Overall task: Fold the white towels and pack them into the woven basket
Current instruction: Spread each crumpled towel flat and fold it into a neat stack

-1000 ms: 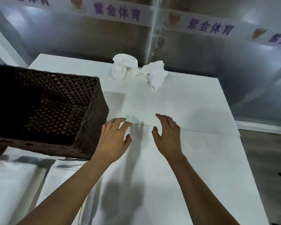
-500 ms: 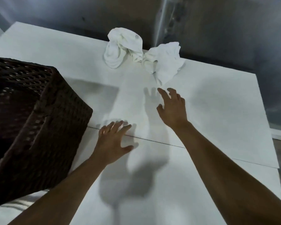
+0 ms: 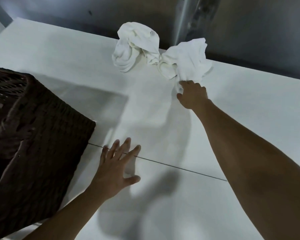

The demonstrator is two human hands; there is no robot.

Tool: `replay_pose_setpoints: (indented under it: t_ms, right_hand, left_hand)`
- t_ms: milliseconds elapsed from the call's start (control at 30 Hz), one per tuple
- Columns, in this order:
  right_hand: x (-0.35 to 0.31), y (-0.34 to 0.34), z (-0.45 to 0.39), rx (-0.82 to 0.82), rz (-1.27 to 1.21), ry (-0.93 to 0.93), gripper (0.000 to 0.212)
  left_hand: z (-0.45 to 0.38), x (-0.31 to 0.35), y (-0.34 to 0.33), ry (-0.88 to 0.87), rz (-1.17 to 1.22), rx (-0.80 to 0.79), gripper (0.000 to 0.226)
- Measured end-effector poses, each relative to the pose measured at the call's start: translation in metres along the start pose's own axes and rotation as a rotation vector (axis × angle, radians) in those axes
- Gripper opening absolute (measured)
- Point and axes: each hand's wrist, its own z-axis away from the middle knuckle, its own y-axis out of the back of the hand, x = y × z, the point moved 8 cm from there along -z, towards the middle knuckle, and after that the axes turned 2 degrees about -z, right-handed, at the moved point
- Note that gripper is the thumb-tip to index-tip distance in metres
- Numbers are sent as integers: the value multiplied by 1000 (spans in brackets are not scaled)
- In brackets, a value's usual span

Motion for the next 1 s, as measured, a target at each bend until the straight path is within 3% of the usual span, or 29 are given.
replay_pose_setpoints:
  t_ms: [267,433,667,733,867,1000]
  right_hand:
    - [-8,-22,100,214,-160,-52,34]
    - [-23,-49,198,302,-186,-78,34]
    - [-44,-81,318,260,-225,-82,44]
    - [-48,-86,342,239,-263,-75,41]
    - [-52,-84,375,231,-390,-26,32]
    - [-47,-53,395,293,-683,-95,39]
  left_hand:
    - [-3,-4,0,32,-16,-39,96]
    - [-10,-8,2,48,20,-58,99]
    - [-11,4,9,115,4,-113,98]
    - [-4,16,15,142,46,-66,93]
    - [32,71,21,-67,52,80,83]
    - [73,124,16,-231,130,65,68]
